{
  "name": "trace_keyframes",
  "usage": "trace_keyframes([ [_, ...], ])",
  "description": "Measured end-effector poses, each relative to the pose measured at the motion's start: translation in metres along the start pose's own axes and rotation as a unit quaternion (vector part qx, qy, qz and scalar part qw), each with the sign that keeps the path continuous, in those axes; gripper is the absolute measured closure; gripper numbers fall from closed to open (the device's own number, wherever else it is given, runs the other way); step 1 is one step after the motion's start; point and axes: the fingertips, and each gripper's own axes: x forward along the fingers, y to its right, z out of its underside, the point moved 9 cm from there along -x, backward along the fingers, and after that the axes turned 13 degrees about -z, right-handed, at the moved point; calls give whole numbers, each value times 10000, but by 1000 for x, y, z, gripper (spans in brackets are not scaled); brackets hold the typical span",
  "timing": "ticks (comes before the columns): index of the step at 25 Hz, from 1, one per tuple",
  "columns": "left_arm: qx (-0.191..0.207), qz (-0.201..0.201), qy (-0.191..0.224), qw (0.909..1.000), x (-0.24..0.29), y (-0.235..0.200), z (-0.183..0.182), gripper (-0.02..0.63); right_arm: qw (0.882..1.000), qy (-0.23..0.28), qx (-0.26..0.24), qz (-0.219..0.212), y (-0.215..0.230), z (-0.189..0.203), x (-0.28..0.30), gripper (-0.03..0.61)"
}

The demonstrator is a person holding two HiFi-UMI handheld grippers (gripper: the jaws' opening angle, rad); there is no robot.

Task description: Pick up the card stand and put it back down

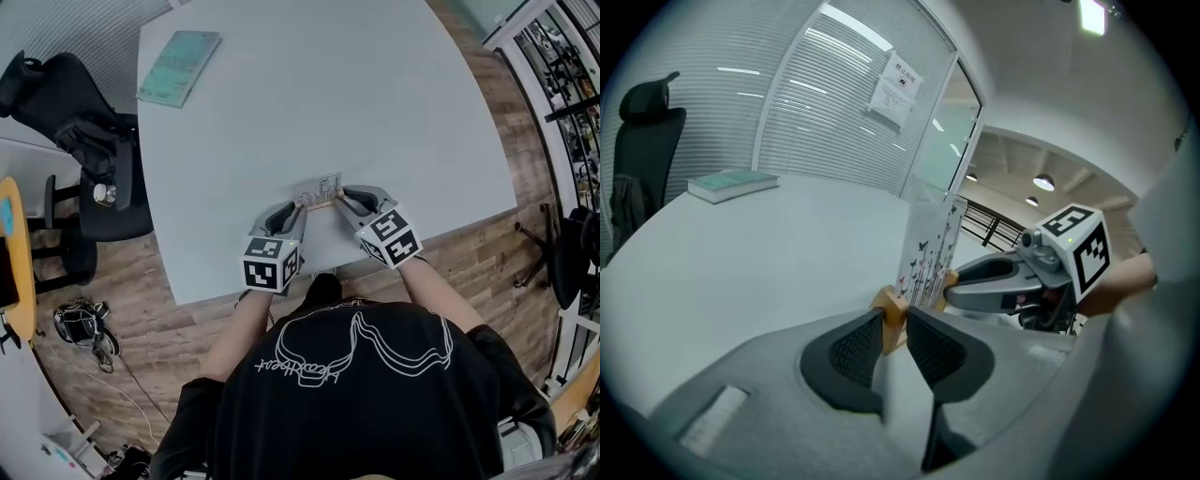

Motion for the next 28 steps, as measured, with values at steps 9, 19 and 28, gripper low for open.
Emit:
trace_keyframes([
  [9, -95, -116, 150, 9998, -13, 0, -3, 509, 9993, 321, 198, 53, -5, -2, -18, 462],
  [19, -881, 59, 1029, 9908, -112, 44, -17, 485, 9900, 1367, 136, -318, -62, -30, -117, 511],
  [28, -524, 580, 1868, 9793, -212, 125, -20, 551, 9758, 1994, -383, -815, -137, -33, -196, 569],
])
